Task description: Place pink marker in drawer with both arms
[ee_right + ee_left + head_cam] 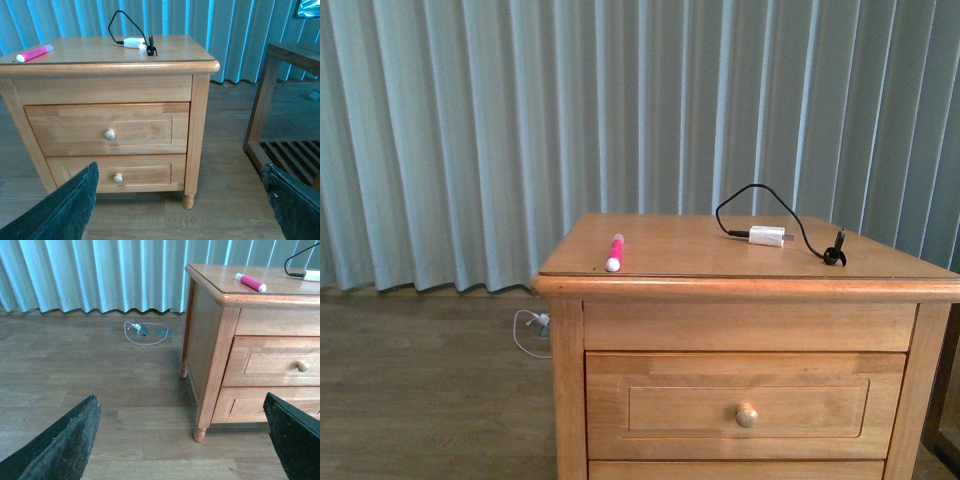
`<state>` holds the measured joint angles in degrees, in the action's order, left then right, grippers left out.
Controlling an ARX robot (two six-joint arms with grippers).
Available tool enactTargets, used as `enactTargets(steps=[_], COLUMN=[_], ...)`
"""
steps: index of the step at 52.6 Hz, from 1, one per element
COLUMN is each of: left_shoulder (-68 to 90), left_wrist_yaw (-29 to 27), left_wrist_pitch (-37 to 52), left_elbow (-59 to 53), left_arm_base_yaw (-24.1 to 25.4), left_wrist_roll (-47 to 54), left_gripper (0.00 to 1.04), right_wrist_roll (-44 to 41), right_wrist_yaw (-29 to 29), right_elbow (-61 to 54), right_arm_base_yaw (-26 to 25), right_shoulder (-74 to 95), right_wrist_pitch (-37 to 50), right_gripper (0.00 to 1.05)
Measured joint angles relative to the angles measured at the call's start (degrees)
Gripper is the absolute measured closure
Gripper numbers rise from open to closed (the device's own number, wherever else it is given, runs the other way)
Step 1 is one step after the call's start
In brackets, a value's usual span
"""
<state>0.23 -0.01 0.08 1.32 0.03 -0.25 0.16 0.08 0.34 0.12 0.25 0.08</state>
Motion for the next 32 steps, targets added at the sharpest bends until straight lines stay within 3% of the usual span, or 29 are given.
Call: enactTargets(steps=[32], left_shoulder=[0.0], left_wrist_yaw=[0.0], left_wrist_pitch=[-0.02], left_elbow=[0.0], left_arm_base_yaw=[0.0], left_wrist_roll=[0.0], left_gripper=[0.06], right_wrist_roll=[0.0], right_wrist_yaw=[0.0], right_elbow=[0.0], right_arm_base_yaw=[0.0], right_shoulder=[0.0], right_wrist_pitch=[0.0], right_gripper=[0.08])
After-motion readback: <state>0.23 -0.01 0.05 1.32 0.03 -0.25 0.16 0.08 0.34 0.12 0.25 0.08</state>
